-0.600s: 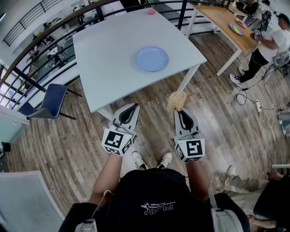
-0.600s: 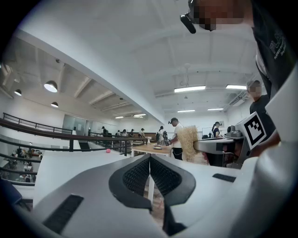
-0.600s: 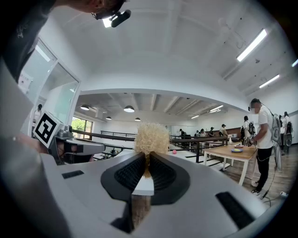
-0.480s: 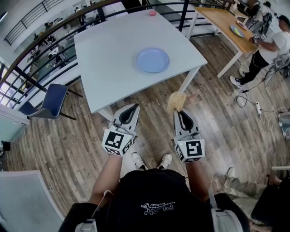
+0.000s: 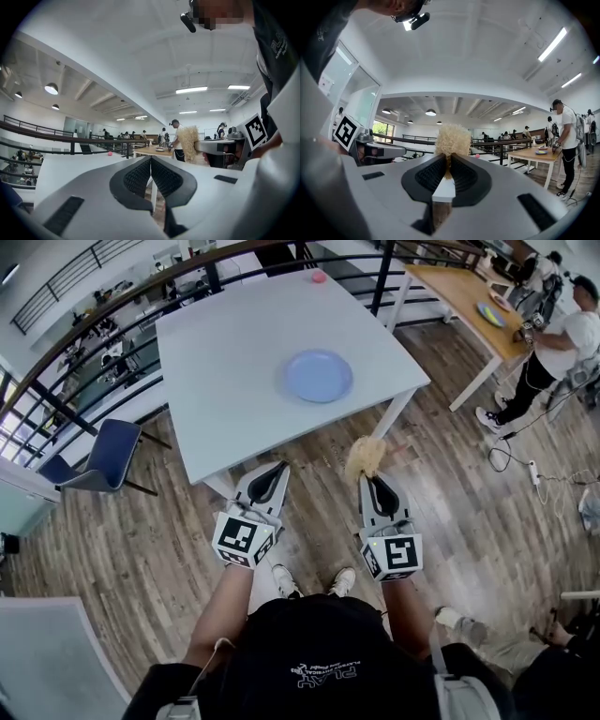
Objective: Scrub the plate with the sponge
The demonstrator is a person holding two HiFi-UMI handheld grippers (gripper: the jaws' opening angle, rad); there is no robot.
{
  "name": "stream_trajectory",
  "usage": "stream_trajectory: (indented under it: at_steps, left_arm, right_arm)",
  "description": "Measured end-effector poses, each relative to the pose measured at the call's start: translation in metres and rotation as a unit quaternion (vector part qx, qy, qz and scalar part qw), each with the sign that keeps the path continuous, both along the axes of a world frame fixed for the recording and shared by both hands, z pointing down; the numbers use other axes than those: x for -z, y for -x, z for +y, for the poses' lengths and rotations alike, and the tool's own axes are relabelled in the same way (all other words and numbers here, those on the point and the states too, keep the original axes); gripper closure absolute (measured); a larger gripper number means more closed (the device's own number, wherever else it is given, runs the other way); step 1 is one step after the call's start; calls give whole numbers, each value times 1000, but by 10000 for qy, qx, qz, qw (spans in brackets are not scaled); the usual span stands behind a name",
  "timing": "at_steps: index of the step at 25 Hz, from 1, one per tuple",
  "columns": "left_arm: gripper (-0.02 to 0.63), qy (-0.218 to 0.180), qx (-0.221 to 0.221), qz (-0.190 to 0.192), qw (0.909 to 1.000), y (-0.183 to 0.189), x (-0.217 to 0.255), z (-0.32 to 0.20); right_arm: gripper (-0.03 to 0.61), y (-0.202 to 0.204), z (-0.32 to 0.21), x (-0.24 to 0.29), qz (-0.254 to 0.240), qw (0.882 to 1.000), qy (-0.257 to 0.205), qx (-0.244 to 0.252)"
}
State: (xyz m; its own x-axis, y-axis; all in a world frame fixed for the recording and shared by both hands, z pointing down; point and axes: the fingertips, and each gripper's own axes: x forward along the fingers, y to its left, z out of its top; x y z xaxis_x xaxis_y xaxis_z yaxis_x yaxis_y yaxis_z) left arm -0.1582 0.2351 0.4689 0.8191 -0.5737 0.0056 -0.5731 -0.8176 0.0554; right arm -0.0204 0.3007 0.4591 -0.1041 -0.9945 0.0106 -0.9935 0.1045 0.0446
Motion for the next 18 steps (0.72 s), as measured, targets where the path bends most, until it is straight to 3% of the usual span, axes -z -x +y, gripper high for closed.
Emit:
stream_trajectory:
  at_steps: [18]
  left_arm:
    - [601,115,-113,82,9998,58,-4,-37]
  right_arm:
    - [534,51,-39,3,-31,9998,58,-201]
